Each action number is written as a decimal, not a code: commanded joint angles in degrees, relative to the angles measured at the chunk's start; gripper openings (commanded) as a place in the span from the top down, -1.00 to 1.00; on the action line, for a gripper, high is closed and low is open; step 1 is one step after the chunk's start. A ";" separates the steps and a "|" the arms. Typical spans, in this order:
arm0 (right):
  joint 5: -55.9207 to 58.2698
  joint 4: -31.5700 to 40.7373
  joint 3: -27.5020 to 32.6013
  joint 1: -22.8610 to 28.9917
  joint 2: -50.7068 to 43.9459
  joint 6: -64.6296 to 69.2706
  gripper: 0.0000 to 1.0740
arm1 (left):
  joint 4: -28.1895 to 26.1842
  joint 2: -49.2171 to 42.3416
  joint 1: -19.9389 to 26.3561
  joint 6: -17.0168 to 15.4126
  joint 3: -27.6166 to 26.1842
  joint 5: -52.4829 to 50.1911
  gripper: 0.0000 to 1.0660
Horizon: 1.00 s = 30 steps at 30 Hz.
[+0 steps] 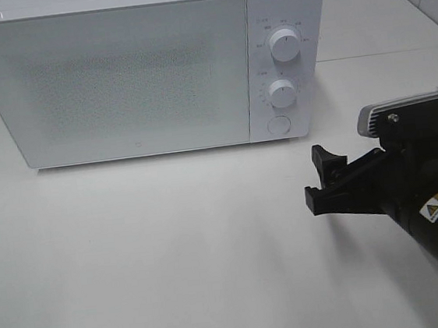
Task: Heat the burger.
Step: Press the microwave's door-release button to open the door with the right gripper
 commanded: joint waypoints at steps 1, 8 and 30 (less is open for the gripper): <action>-5.10 1.20 -1.89 1.49 1.09 0.06 -0.42 | -0.17 -1.26 0.00 0.00 0.23 -0.92 -0.84; -4.98 0.97 -2.92 1.49 2.01 1.49 -0.42 | -0.17 -1.26 0.00 0.00 0.23 -0.92 -0.84; -4.98 0.97 -2.92 1.49 2.01 43.77 0.23 | -0.17 -1.26 0.00 0.00 0.23 -0.92 -0.84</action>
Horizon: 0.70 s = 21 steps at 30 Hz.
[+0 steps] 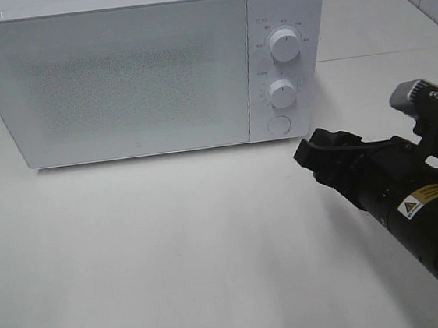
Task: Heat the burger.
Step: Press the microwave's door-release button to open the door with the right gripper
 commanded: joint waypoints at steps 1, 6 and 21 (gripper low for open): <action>-4.81 -0.29 -0.40 0.29 -0.06 9.05 0.23 | -0.17 -1.26 0.00 0.00 0.23 -0.92 -0.84; -4.81 -0.29 -0.40 0.29 -0.06 25.32 0.51 | -0.17 -1.26 0.00 0.00 0.23 -0.92 -0.84; -1.95 -0.69 -0.40 0.29 -0.06 60.39 0.96 | -0.17 -1.26 0.00 0.00 0.23 -0.92 -0.84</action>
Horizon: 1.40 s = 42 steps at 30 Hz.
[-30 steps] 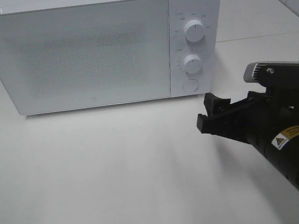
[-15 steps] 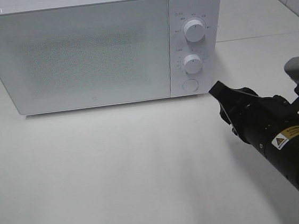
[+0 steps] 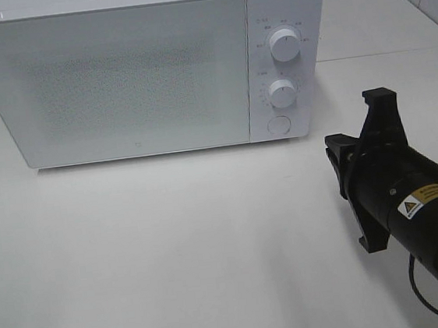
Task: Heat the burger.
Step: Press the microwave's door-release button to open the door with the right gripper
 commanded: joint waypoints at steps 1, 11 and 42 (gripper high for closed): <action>-1.89 -0.69 -0.40 0.29 -0.06 2.81 0.96 | -0.17 -1.26 0.00 0.00 0.23 -0.92 -0.84; 2.35 -0.52 -0.40 0.11 -0.06 6.65 1.00 | -0.17 -1.26 0.00 0.00 0.23 -0.92 -0.84; 13.18 -14.67 -17.02 -13.46 13.52 7.22 1.00 | -0.17 -1.26 0.00 0.00 0.23 -0.92 -0.84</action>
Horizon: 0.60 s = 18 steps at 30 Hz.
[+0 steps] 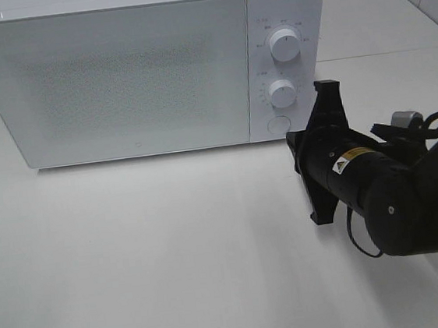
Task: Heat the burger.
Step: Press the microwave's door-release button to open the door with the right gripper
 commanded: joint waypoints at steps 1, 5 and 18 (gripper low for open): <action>0.86 -1.20 -1.72 -0.80 1.15 0.23 1.00 | -0.17 -1.26 0.00 0.00 0.23 -0.92 -0.84; 2.12 -1.95 -4.93 -2.86 3.67 0.63 1.00 | -0.17 -1.26 0.00 0.00 0.23 -0.92 -0.84; 4.18 -3.27 -11.69 -4.53 8.65 1.03 1.00 | -0.17 -1.09 0.00 0.00 0.23 -0.92 -0.84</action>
